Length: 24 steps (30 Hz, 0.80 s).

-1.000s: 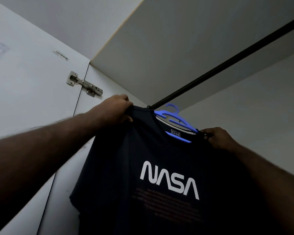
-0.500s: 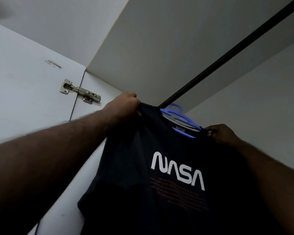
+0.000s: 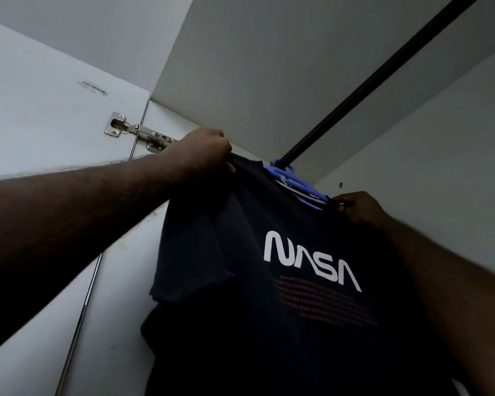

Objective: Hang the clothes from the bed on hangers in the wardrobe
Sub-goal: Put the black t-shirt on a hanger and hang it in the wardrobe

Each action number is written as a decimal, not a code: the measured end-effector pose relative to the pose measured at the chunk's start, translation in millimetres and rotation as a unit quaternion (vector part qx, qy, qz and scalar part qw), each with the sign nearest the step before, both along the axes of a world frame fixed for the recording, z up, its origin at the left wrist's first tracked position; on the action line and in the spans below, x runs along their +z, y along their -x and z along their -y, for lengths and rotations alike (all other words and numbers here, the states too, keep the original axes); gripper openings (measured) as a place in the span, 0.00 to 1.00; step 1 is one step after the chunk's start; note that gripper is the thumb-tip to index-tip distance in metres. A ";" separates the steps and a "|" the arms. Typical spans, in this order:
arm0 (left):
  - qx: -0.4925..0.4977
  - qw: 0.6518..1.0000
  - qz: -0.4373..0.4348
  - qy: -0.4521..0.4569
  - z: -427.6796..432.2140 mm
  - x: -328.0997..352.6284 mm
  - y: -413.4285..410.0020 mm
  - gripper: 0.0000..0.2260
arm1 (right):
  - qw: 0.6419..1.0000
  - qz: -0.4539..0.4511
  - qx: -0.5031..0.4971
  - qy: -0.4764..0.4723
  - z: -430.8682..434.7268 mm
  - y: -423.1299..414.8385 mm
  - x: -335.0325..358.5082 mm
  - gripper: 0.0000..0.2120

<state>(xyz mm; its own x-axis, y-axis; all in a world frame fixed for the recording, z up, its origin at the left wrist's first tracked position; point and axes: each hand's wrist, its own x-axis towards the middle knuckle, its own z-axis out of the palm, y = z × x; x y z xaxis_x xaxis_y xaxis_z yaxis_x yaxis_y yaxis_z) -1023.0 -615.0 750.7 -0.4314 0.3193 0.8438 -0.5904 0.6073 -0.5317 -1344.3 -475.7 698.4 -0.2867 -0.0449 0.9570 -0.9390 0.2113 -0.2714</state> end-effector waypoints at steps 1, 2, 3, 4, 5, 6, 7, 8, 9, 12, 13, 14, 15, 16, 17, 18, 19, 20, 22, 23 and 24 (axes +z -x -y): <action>0.002 1.000 0.000 0.003 1.2 -3.4 -1.6 0.21 | 1.000 0.002 0.008 0.005 6.7 1.8 -1.5 0.15; 0.005 1.000 0.001 0.007 1.5 -6.2 -3.1 0.21 | 1.000 0.000 0.011 0.010 12.2 3.3 -2.9 0.14; 0.007 1.000 0.004 0.011 1.2 -9.0 -5.2 0.21 | 1.000 -0.001 0.010 0.016 16.5 4.4 -3.6 0.14; 0.010 1.000 0.005 0.017 2.4 -12.1 -7.0 0.22 | 1.000 -0.002 0.009 0.024 21.7 5.3 -4.5 0.15; 0.015 1.000 0.005 0.024 2.2 -14.9 -7.6 0.22 | 0.999 -0.002 0.010 0.034 24.3 6.6 -5.7 0.15; 0.022 0.999 0.005 0.031 3.1 -18.0 -7.7 0.22 | 0.999 -0.003 0.011 0.043 28.2 8.1 -7.4 0.15; 0.027 0.999 0.005 0.038 3.1 -20.8 -7.0 0.22 | 0.999 -0.004 0.011 0.051 30.9 10.9 -8.8 0.15; 0.032 0.998 0.004 0.045 3.2 -23.0 -5.5 0.22 | 0.998 -0.007 0.011 0.058 33.1 13.6 -10.6 0.14; 0.039 0.998 0.001 0.052 3.3 -24.7 -4.8 0.21 | 0.998 -0.010 0.012 0.062 35.5 15.4 -11.5 0.14; 0.043 0.997 -0.005 0.064 0.6 -27.5 -4.8 0.21 | 0.998 -0.006 0.016 0.064 38.5 14.6 -11.9 0.14; 0.035 0.997 -0.006 0.065 -1.3 -28.3 -5.7 0.21 | 0.998 -0.003 0.012 0.061 38.8 13.6 -11.2 0.14; 0.024 0.998 -0.009 0.064 -3.1 -29.2 -6.1 0.21 | 0.998 0.004 0.007 0.058 39.1 11.6 -11.3 0.15; 0.007 0.998 -0.015 0.060 -3.9 -30.0 -6.5 0.22 | 0.998 0.015 0.003 0.061 39.5 9.6 -11.1 0.15; -0.016 0.998 -0.023 0.047 -4.6 -31.6 -6.7 0.23 | 0.997 0.029 -0.002 0.069 40.6 6.7 -12.0 0.16; -0.046 0.998 -0.033 0.022 -5.3 -33.2 -7.5 0.26 | 0.995 0.042 -0.008 0.085 41.3 3.1 -13.4 0.17; -0.083 0.995 -0.044 -0.019 -5.8 -35.8 -8.7 0.30 | 0.993 0.049 -0.015 0.108 41.8 -1.9 -15.4 0.19; -0.128 0.988 -0.057 -0.071 -7.9 -38.8 -11.3 0.32 | 0.989 0.047 -0.019 0.139 40.4 -8.7 -17.1 0.19; -0.174 0.973 -0.070 -0.134 -9.3 -42.3 -14.3 0.32 | 0.984 0.036 -0.021 0.174 38.9 -17.0 -19.1 0.19; -0.282 0.919 -0.070 -0.268 -9.6 -47.1 -24.8 0.24 | 0.973 -0.015 -0.019 0.231 34.1 -38.4 -18.1 0.15; -0.329 0.884 -0.051 -0.329 -8.1 -49.0 -29.7 0.17 | 0.969 -0.044 -0.013 0.245 31.9 -50.3 -16.7 0.13; -0.349 0.858 -0.030 -0.376 -7.0 -50.7 -35.3 0.14 | 0.966 -0.071 -0.005 0.247 29.2 -64.3 -14.4 0.11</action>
